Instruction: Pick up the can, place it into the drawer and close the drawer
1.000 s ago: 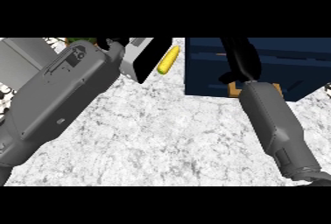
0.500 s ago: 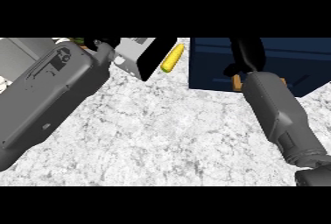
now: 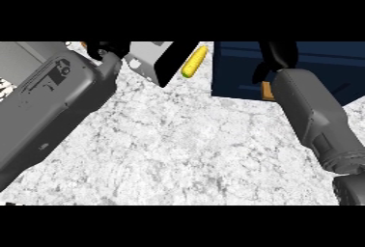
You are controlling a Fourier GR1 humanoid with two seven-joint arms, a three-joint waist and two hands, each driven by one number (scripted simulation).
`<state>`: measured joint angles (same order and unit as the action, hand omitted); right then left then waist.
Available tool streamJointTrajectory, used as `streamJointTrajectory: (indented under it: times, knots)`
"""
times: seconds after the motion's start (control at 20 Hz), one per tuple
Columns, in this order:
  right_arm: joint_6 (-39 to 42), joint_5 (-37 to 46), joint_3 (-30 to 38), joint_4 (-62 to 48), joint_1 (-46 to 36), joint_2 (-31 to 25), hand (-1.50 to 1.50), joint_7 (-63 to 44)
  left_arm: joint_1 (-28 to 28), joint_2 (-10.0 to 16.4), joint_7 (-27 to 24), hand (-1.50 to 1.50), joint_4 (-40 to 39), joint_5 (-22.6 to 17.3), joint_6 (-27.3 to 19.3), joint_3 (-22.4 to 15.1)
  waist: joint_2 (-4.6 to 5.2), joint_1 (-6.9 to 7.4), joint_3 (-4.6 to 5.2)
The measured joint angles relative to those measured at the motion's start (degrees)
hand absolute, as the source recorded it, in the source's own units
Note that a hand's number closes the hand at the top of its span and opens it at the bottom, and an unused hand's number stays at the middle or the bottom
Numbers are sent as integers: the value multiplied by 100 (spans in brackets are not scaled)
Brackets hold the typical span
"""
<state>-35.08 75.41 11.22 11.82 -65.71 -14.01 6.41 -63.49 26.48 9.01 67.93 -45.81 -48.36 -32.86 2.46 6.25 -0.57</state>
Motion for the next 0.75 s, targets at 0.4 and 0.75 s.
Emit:
streamJointTrajectory:
  times: [0.4,0.75]
  knots:
    - [673,-840,767,-185,-189,10,-150,1007,64,59,81,-150,168,51,-17,21,17,-66,-11]
    - [1237,-1929,1797,-147,-263,107,-150,1676,244,182,174,-150,387,61,-14,36,-33,-87,-6]
